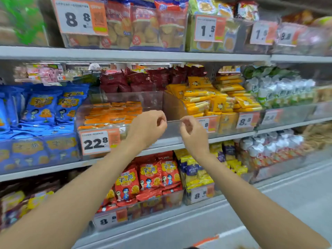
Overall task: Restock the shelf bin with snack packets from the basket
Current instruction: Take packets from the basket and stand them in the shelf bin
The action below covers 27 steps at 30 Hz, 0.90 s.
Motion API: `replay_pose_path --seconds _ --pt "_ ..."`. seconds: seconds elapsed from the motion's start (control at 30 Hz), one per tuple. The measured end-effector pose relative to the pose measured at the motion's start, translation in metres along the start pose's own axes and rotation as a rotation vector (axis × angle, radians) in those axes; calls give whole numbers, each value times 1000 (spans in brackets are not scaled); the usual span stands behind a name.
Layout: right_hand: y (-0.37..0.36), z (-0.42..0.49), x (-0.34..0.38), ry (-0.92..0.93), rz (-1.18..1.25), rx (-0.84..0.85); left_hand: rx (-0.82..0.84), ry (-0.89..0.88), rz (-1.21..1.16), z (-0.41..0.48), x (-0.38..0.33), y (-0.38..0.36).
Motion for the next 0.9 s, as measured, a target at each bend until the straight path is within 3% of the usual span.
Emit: replay_pose_path --seconds 0.1,0.2,0.3,0.5,0.63,0.7,0.8,0.9 --pt "20 -43 -47 -67 -96 31 152 -5 -99 -11 -36 -72" --pt "38 -95 -110 -207 -175 81 454 57 -188 -35 -60 -168" --pt "52 -158 -186 -456 -202 159 739 100 -343 -71 -77 -262" --pt "78 -304 -314 -972 -186 363 1115 312 -523 -155 -97 -417" --pt "79 -392 -363 -1177 -198 520 1228 295 -420 -207 -99 -473" --pt "64 -433 -391 -1252 -239 619 1288 380 -472 -226 -89 -493" --pt "30 -490 -429 -1349 -277 802 1255 444 -534 -225 -69 -511" --pt "-16 -519 -449 -1278 -339 961 1264 420 -523 -221 -64 -520"
Point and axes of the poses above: each hand's wrist, its own z-axis towards the middle knuckle, its own y-axis out of the back of the hand, x = y × z, the point moved 9 cm from there along z, towards the middle knuckle, and after that the axes turned 5 degrees about x, right-handed, at the moved point
